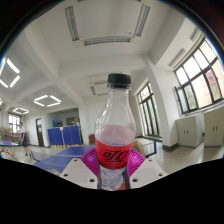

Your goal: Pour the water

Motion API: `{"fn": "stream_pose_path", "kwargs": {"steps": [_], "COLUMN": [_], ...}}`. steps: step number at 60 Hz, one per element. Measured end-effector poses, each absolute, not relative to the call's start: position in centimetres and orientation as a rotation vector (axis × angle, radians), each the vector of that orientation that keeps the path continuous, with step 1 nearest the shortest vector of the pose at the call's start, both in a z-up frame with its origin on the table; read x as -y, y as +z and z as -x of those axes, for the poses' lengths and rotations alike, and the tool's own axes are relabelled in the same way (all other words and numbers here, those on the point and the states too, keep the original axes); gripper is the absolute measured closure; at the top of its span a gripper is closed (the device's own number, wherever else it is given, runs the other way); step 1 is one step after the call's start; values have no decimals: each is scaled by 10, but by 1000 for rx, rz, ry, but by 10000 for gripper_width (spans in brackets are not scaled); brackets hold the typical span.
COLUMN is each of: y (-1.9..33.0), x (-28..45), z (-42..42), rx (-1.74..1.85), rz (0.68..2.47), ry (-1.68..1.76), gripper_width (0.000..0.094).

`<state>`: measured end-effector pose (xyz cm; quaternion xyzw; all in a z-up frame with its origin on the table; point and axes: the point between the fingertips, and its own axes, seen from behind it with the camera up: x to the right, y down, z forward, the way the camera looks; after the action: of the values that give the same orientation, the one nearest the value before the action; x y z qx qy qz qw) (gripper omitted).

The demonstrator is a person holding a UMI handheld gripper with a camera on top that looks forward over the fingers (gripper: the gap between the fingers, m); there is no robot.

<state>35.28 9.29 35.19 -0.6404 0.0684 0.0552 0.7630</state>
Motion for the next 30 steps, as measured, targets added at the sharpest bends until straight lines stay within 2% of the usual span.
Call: {"fn": "stream_pose_path", "kwargs": {"steps": [1,3,11,13,19,20,22,24,26,28,30], "y": [351,323,184,174,114,93,97,86,100,89,82], "x": [-72,-83,-116,-113,-117,-122,-108,-106,-88,-114,-102], "z": [-360,-376,-430,-424,-431,-436,-430,-431,-423,-432,-437], "rx": [-135,-115,-60,-48,-28,-24,-26,-34,-48,-63,-71], "rz": [1419,1461,1662,1708,1799,1808,1830,1848,1798,1814,1813], "ry": [83,19,-145,-166,-174,-183,-189,-189,-198,-198,-197], "gripper_width": [626,628,627,626,628,627,627,625,624,618,608]}}
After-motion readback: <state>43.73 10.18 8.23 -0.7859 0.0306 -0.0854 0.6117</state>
